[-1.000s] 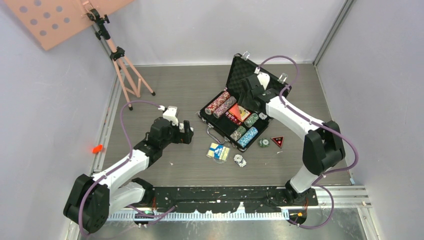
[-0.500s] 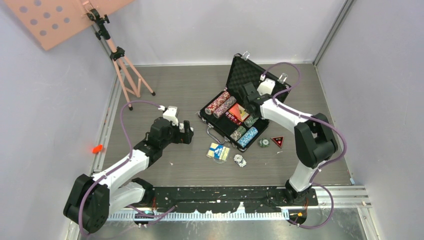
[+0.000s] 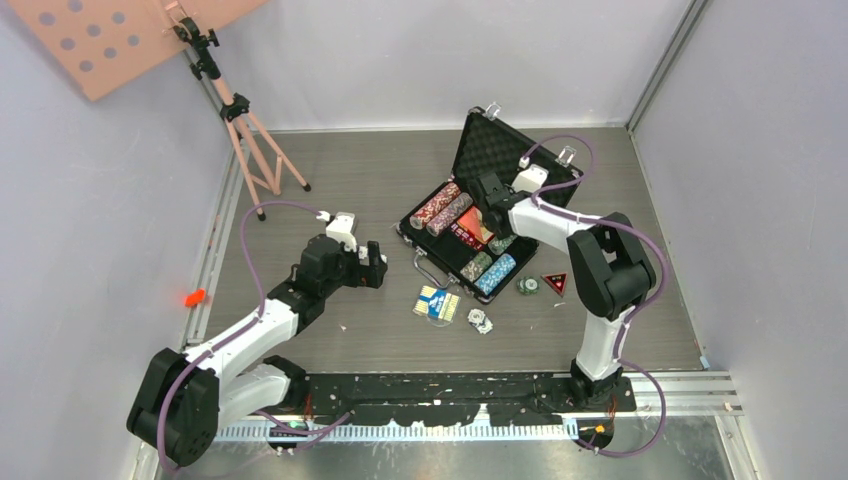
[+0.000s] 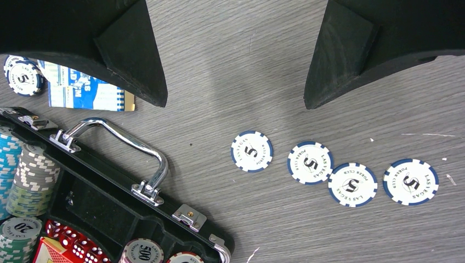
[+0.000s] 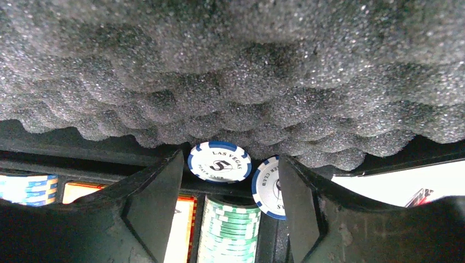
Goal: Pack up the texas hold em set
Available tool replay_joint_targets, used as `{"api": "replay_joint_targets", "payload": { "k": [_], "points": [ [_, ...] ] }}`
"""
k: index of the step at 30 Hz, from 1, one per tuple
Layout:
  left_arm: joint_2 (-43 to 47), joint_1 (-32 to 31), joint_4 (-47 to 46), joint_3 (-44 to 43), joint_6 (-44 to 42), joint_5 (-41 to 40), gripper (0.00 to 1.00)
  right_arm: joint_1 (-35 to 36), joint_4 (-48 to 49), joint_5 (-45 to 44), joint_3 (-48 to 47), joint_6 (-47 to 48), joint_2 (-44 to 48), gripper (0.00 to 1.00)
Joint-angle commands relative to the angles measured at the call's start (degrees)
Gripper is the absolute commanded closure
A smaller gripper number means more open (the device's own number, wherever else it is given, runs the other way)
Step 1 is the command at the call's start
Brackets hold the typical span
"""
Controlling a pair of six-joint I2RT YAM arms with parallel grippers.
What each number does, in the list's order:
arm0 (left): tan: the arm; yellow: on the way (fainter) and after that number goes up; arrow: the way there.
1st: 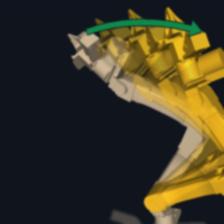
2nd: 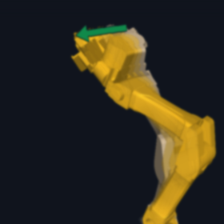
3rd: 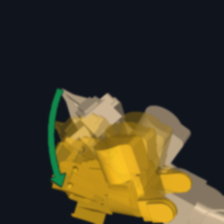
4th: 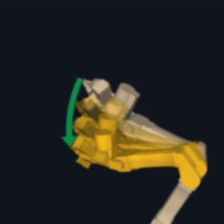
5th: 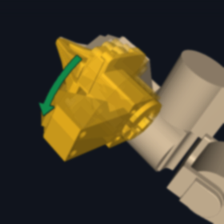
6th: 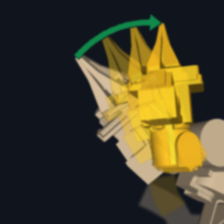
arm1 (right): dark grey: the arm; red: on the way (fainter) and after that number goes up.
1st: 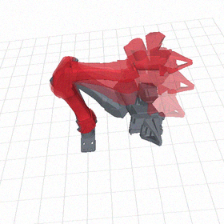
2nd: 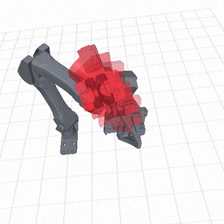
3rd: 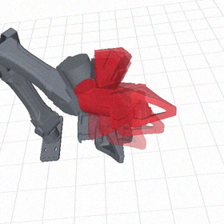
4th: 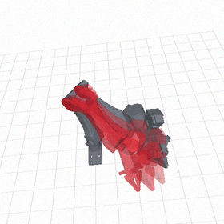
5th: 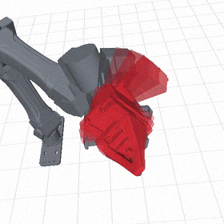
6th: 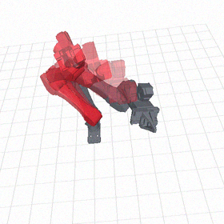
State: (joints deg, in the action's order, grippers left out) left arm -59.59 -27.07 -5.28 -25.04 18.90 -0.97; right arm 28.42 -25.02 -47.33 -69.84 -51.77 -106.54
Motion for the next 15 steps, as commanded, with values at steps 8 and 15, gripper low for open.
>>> {"api": "replay_joint_targets", "payload": {
  "k": [8, 15],
  "points": [
    [1.32, -0.26, -0.52, -1.24, -0.79, 0.09, 0.00, 0.18, 3.30, -3.29, -3.28, -0.12, -3.26, 0.37],
    [1.11, -0.22, -0.52, -1.24, -0.88, 0.02, 0.00, 0.23, 3.56, -4.34, -4.81, 1.35, -5.16, 0.40]
  ]
}}
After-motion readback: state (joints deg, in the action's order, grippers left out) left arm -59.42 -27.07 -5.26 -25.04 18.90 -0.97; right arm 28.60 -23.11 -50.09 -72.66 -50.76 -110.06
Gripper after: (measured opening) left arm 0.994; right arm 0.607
